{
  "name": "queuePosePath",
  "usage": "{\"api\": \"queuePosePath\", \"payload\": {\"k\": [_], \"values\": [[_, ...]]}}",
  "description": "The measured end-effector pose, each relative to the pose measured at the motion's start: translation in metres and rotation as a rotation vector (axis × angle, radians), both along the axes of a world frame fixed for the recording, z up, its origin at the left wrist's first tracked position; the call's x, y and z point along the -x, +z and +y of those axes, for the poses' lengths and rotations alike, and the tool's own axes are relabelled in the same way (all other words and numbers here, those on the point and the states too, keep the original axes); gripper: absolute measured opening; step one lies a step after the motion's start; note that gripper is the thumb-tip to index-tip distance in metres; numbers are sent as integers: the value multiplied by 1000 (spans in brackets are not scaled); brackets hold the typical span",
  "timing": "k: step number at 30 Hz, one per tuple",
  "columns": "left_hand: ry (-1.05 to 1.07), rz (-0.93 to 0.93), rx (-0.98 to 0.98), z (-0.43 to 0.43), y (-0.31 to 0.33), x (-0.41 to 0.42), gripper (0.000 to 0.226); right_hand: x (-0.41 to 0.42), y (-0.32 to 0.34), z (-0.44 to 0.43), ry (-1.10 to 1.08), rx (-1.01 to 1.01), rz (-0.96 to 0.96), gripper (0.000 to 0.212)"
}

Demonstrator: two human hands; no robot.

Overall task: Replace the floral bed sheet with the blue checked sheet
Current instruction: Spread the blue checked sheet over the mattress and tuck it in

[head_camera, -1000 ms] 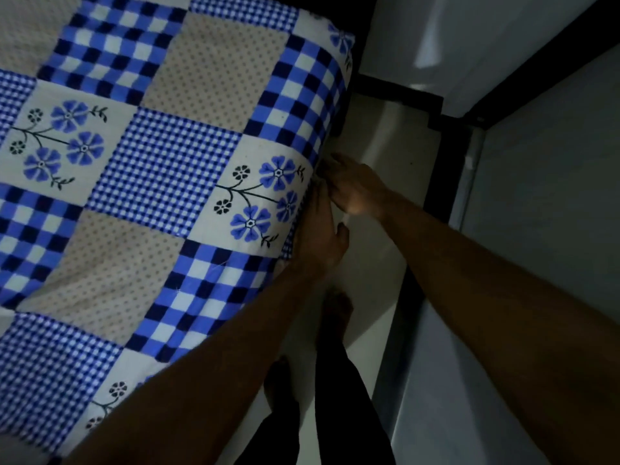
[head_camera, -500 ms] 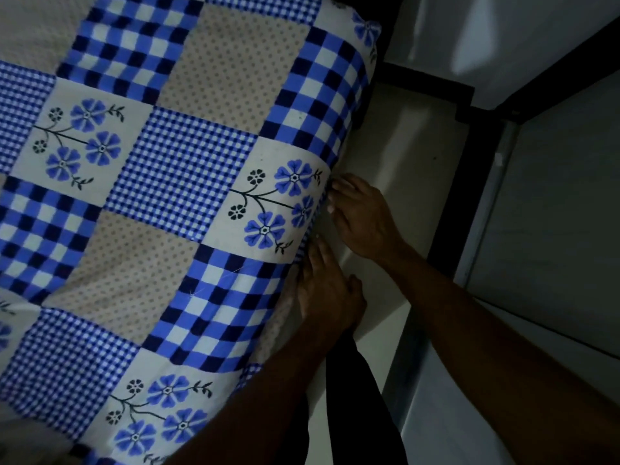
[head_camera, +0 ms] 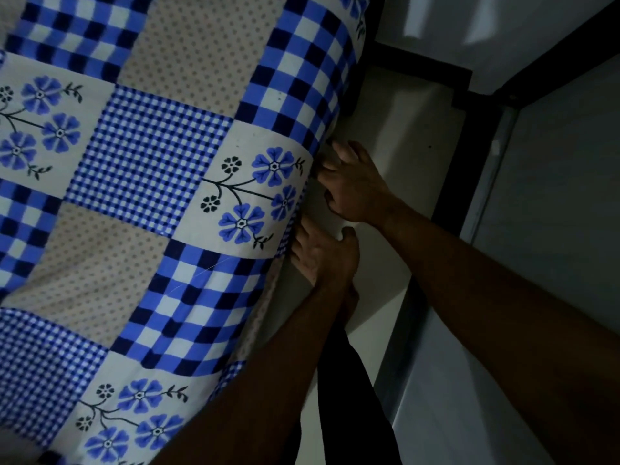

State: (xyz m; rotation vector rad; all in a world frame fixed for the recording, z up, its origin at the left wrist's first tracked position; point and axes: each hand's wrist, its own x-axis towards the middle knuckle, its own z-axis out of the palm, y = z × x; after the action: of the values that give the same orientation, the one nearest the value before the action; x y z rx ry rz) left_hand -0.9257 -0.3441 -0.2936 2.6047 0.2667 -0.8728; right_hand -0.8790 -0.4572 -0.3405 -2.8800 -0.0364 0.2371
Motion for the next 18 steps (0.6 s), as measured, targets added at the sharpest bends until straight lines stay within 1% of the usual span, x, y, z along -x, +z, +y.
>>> {"api": "queuePosePath", "payload": {"k": [2,4,5,6,9,11,13,15,16,17,18], "values": [[64,50,3,-9,3,-11,84,0,2,1,-31,2,26,56],[68,37,93,-1,8,-18,76,0,3,5,-50,16,74,63],[8,6,133,9,15,-16,72,0,4,6,-68,-1,76,62],[-61,-19,154,18,24,-11,71,-2,5,7,-89,-26,62,57],[-201,-42,250,34,45,19,75,-10,18,6,-134,-127,-27,32],[-382,-171,312,34,43,21,83,-7,19,2,-99,-176,0,30],[-507,-266,272,33,25,1,89,0,16,2,-46,-252,-2,28],[-546,-283,208,32,3,-21,90,2,11,1,-48,-328,-70,16],[-551,-256,185,32,-6,-26,90,3,11,2,-61,-351,-124,10],[-558,-214,169,30,-12,-28,89,5,9,2,-86,-380,-195,15],[-559,-179,181,28,-13,-27,87,10,6,3,-125,-417,-251,25]]}}
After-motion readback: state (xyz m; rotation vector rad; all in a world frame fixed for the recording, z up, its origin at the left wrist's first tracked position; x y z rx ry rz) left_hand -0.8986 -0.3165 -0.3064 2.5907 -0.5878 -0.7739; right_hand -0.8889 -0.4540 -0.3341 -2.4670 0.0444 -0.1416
